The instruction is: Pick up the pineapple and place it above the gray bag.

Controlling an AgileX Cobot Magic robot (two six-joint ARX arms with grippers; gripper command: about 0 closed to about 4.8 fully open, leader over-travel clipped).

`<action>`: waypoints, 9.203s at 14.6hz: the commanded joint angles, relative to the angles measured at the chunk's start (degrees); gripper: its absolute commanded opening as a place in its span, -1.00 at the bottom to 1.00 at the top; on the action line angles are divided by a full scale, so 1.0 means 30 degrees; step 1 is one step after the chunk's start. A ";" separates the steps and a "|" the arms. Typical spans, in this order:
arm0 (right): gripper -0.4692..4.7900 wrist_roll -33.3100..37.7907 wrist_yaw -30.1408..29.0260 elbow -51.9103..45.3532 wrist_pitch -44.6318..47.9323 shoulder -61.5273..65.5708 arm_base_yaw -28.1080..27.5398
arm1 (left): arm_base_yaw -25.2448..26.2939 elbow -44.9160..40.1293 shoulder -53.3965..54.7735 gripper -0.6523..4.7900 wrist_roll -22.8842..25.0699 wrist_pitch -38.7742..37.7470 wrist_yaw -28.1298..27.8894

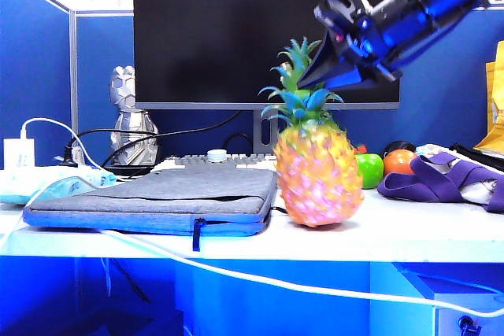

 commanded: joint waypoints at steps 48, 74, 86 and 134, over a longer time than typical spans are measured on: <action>0.13 0.1836 -0.4299 1.5599 0.1843 1.1970 0.2484 | -0.0007 0.0051 0.2412 1.00 -0.0124 0.2229 -0.0189; 1.00 -0.1727 -0.4626 1.6101 -1.1781 0.2288 -0.1661 | 0.0350 0.0102 -0.2266 1.00 0.0539 0.1909 -0.3417; 0.81 -0.1086 0.7796 -0.2288 -0.5151 -1.9533 -0.1566 | 0.0328 -0.0597 -0.4656 1.00 0.0379 -0.1042 -0.2477; -0.81 -0.0175 1.4644 -1.7741 -0.1100 -2.9536 -0.1581 | 0.0328 -1.2167 -1.3952 -0.65 -0.1625 0.5544 -0.4575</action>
